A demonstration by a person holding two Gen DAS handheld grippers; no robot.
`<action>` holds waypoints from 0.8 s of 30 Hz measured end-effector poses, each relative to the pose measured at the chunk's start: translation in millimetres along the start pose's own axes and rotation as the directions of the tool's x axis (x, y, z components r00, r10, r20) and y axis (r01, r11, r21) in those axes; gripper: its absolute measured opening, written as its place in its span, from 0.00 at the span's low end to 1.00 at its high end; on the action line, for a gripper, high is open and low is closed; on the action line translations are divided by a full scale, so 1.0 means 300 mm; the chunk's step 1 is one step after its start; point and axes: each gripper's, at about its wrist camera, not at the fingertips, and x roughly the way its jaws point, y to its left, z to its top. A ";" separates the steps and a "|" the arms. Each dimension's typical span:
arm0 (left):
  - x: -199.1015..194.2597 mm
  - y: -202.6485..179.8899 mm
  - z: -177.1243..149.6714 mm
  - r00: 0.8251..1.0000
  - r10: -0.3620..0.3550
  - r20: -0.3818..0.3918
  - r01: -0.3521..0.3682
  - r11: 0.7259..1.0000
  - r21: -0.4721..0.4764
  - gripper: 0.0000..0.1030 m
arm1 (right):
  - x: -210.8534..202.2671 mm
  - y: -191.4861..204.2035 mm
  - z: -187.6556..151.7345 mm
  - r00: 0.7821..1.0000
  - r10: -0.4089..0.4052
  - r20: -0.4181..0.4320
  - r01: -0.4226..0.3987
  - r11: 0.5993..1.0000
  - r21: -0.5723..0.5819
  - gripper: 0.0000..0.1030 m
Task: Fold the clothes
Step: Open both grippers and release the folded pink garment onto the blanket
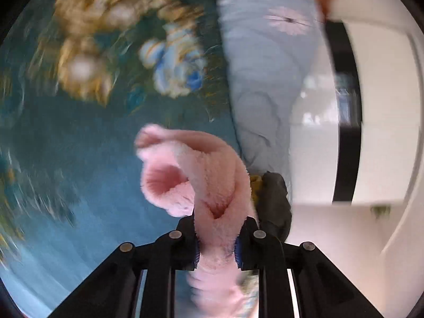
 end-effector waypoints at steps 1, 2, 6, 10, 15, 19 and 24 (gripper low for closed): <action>0.045 0.068 0.010 0.994 0.098 -0.039 -0.100 0.994 -0.038 0.20 | -0.005 -0.009 -0.004 1.000 0.000 0.003 0.000 1.000 -0.001 0.46; 0.094 0.140 0.021 0.976 0.199 -0.086 -0.206 0.976 -0.077 0.20 | -0.011 -0.018 -0.009 1.000 0.001 0.006 -0.001 1.000 -0.002 0.46; 0.116 0.247 0.020 0.933 0.328 -0.144 -0.352 0.915 -0.197 0.20 | -0.021 -0.060 -0.029 1.000 0.001 0.005 -0.001 1.000 0.006 0.46; 0.060 0.202 0.019 0.935 0.337 -0.107 -0.353 0.911 -0.214 0.25 | -0.044 -0.086 -0.034 1.000 0.018 0.019 -0.018 1.000 -0.005 0.46; -0.009 0.145 0.018 0.935 0.349 -0.061 -0.353 0.906 -0.235 0.59 | -0.048 -0.146 -0.014 0.997 0.061 0.039 -0.062 0.998 0.032 0.46; -0.077 0.102 0.004 0.933 0.360 -0.022 -0.355 0.904 -0.237 0.59 | -0.036 -0.223 0.011 0.994 0.095 0.053 -0.098 0.993 0.057 0.46; -0.040 -0.161 -0.160 0.950 0.310 -0.031 -0.312 0.948 -0.070 0.59 | 0.038 -0.394 0.071 0.989 0.141 0.045 -0.147 0.977 0.156 0.46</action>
